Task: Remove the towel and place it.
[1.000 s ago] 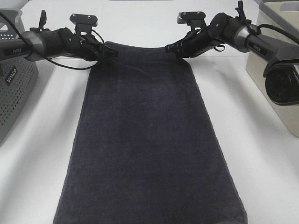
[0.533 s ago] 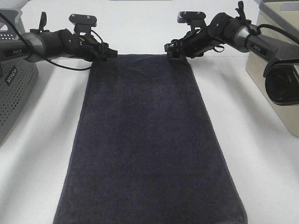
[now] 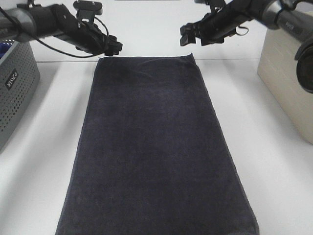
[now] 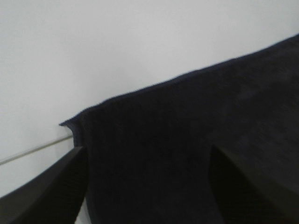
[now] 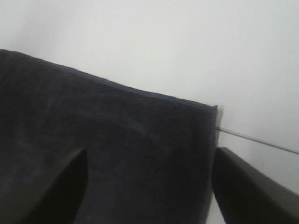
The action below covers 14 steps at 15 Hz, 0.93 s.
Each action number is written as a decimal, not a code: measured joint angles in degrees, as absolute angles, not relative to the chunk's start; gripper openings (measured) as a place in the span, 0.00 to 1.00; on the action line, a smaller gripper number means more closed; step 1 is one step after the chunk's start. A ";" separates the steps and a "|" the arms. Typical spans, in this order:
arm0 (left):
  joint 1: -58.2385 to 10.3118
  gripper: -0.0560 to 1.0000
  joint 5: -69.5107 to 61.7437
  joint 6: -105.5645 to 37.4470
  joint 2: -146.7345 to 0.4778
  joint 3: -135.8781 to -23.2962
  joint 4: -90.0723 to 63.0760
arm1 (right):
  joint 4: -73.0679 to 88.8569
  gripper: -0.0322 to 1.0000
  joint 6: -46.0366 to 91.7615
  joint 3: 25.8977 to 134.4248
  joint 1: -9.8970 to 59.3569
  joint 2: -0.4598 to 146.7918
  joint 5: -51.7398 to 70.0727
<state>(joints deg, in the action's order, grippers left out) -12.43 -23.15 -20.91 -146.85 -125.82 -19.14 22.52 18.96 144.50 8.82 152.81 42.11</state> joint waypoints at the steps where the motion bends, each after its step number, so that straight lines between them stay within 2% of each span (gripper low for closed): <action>1: -12.43 0.72 -30.14 -20.86 -143.87 -125.82 -18.51 | 22.80 0.75 18.11 144.50 8.82 149.71 47.44; 3: -12.43 0.76 -45.44 -18.05 -136.48 -125.82 -17.53 | 23.26 0.75 15.93 144.50 8.82 143.07 58.61; 5: -12.43 0.76 -54.83 -12.83 -130.12 -125.88 -13.92 | 21.66 0.75 13.35 144.50 8.82 136.65 67.09; 7: -11.69 0.76 -59.13 -3.32 -124.22 -125.99 -2.86 | 17.59 0.75 8.54 144.50 8.02 131.15 69.16; 8: -8.65 0.76 -64.23 3.67 -119.63 -125.99 6.30 | 15.53 0.75 5.44 144.56 6.13 127.14 69.27; 9: -8.65 0.76 -64.23 3.67 -119.63 -125.99 6.30 | 15.53 0.75 5.44 144.56 6.13 127.14 69.27; 11: -2.41 0.76 -69.16 5.04 -115.57 -125.82 7.79 | 13.12 0.75 4.81 144.16 5.27 122.61 69.61; 12: -1.78 0.76 -69.16 4.87 -114.99 -125.25 7.68 | 13.12 0.75 4.70 143.30 5.27 121.70 69.61; 14: -0.57 0.76 -69.16 3.15 -107.37 -115.62 6.42 | 13.12 0.75 3.50 135.45 5.27 114.82 69.61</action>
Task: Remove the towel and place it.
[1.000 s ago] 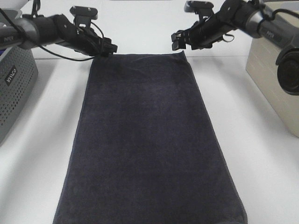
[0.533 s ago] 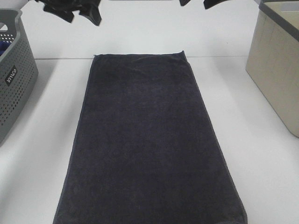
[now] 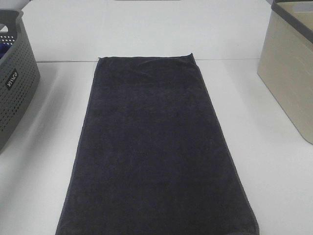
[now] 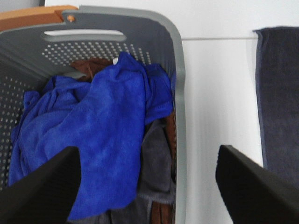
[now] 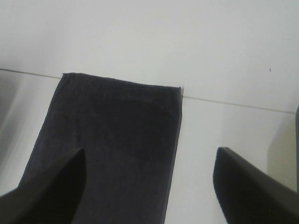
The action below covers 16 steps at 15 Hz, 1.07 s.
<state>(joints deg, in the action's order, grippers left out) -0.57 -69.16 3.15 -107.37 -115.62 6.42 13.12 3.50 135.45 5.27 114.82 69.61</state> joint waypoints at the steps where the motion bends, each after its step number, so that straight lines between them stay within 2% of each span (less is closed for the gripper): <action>1: -0.63 0.76 -69.10 3.04 -102.27 -109.61 5.96 | 13.46 0.75 3.21 128.69 5.27 109.61 69.61; 2: -0.63 0.76 -68.81 3.04 -99.01 -105.88 5.73 | 13.92 0.75 3.21 121.87 5.27 103.71 69.61; 5: -0.63 0.76 -64.86 3.04 -78.78 -85.49 4.41 | 14.55 0.75 3.21 99.58 5.27 85.08 69.84; 7: -0.63 0.76 -64.46 3.04 -66.41 -77.18 2.58 | 14.27 0.75 2.06 86.52 5.27 72.36 69.90; 12: -0.63 0.76 -66.46 3.15 -45.72 -67.15 1.55 | 13.24 0.75 0.69 66.35 5.27 49.16 69.96; 13: -0.63 0.76 -67.72 3.21 -37.76 -63.66 1.55 | 12.32 0.75 0.63 59.70 5.27 39.19 69.96; 16: -0.63 0.76 -69.39 3.21 -28.25 -58.10 1.72 | 10.20 0.75 0.00 51.11 5.27 25.95 69.96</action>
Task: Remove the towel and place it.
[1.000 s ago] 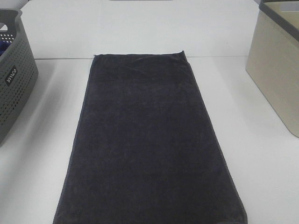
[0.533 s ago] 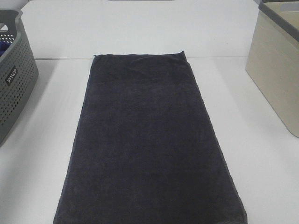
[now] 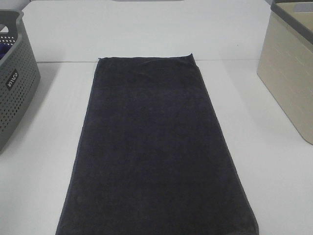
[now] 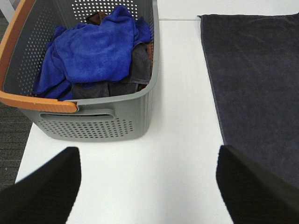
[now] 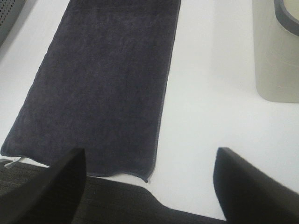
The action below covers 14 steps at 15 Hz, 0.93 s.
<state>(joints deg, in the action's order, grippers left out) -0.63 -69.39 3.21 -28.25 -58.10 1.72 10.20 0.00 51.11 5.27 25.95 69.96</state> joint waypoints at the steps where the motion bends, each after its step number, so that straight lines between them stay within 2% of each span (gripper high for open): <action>1: -0.63 0.76 -69.44 3.15 -24.81 -55.58 2.35 | 10.26 0.75 0.00 48.36 5.27 22.00 69.96; 7: -0.63 0.76 -69.84 2.98 -5.73 -42.97 6.42 | 10.03 0.75 4.58 36.27 5.27 3.21 70.02; 10: -0.63 0.76 -70.13 2.75 0.17 -39.48 6.42 | 9.80 0.75 5.33 32.03 5.27 -0.23 70.07; 14: -0.63 0.76 -67.61 2.18 0.34 -32.14 2.41 | 9.68 0.75 6.82 27.44 5.27 -0.23 66.75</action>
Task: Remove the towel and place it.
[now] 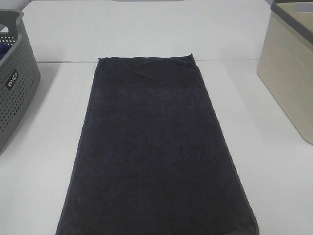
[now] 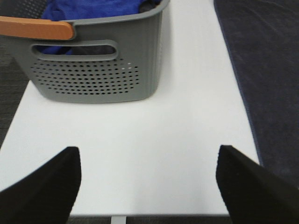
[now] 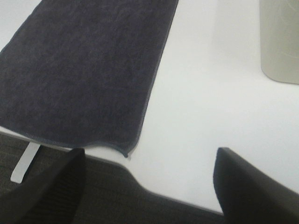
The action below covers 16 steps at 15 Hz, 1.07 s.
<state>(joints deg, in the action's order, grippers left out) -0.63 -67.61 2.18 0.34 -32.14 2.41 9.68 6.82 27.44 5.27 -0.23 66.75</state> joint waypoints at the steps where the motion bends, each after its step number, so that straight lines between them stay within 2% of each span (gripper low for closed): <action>1: -0.63 0.76 -64.00 1.66 0.34 -31.23 0.63 | 9.68 0.75 6.82 26.47 5.27 -0.23 64.97; 16: -0.63 0.76 -61.94 0.00 0.34 -29.74 -1.55 | 9.85 0.75 6.82 26.13 5.27 -0.23 63.94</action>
<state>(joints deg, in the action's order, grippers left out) -0.63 -61.94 0.00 0.34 -29.74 -1.55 9.85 6.82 26.13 5.27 -0.23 63.94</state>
